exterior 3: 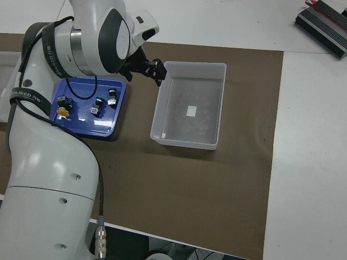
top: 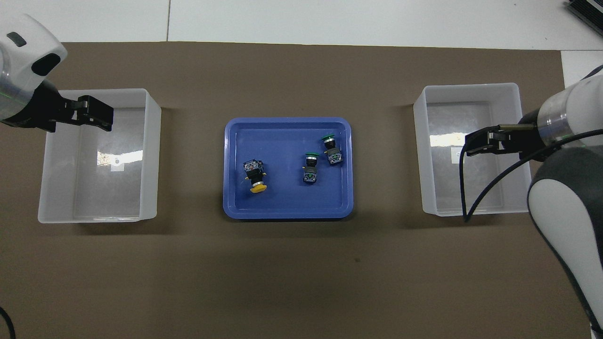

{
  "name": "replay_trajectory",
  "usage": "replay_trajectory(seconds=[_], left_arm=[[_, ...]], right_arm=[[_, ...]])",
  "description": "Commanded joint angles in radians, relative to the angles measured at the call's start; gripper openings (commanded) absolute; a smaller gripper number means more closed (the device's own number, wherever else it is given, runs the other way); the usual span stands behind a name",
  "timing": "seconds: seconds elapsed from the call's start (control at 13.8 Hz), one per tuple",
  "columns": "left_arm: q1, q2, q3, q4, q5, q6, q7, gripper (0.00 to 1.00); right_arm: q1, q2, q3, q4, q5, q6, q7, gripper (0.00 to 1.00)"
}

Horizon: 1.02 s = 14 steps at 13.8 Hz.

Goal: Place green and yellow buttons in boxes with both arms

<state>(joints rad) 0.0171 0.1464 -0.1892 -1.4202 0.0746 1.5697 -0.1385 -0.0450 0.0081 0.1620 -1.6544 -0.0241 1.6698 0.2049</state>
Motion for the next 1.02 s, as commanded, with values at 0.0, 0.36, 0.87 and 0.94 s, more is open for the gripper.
replay_trajectory(seconds=[0.0,0.36,0.87,0.94], left_arm=[[-0.003,-0.017,0.007,-0.026,-0.012,0.019,0.013,1.0],[-0.009,-0.019,0.008,-0.032,-0.012,0.029,0.013,1.0],[-0.087,-0.158,0.002,-0.397,-0.058,0.324,-0.132,1.0],[-0.115,-0.168,0.002,-0.446,-0.058,0.372,-0.186,1.0]], right_arm=[[-0.013,-0.025,0.008,-0.033,0.024,0.022,-0.027,1.0],[-0.012,-0.025,0.008,-0.033,0.023,0.025,-0.019,1.0],[0.025,0.018,0.01,-0.105,0.024,0.231,0.002,1.0],[0.04,0.041,0.01,-0.105,0.024,0.26,0.016,1.0]])
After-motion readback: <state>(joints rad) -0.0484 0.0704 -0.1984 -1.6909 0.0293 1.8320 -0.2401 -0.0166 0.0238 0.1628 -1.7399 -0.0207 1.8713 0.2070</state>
